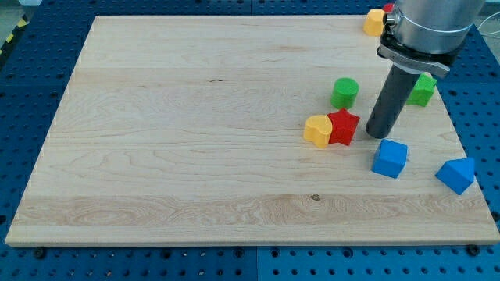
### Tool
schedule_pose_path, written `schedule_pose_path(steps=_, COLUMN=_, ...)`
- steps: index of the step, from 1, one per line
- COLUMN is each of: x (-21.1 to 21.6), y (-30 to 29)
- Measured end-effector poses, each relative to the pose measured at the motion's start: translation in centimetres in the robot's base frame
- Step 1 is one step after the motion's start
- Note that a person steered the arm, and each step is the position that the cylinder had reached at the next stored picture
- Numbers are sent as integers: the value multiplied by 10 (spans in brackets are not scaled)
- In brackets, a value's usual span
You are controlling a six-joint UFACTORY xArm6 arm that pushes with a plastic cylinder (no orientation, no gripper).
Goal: Push red star above the yellow heart
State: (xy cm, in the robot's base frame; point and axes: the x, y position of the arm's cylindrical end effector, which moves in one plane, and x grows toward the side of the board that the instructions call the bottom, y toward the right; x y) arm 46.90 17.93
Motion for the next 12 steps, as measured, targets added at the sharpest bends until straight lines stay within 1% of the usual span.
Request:
schedule_pose_path(steps=2, x=9, y=-7)
schedule_pose_path(steps=7, x=3, y=-13)
schedule_pose_path(steps=9, x=4, y=-27)
schedule_pose_path(steps=12, x=24, y=-34)
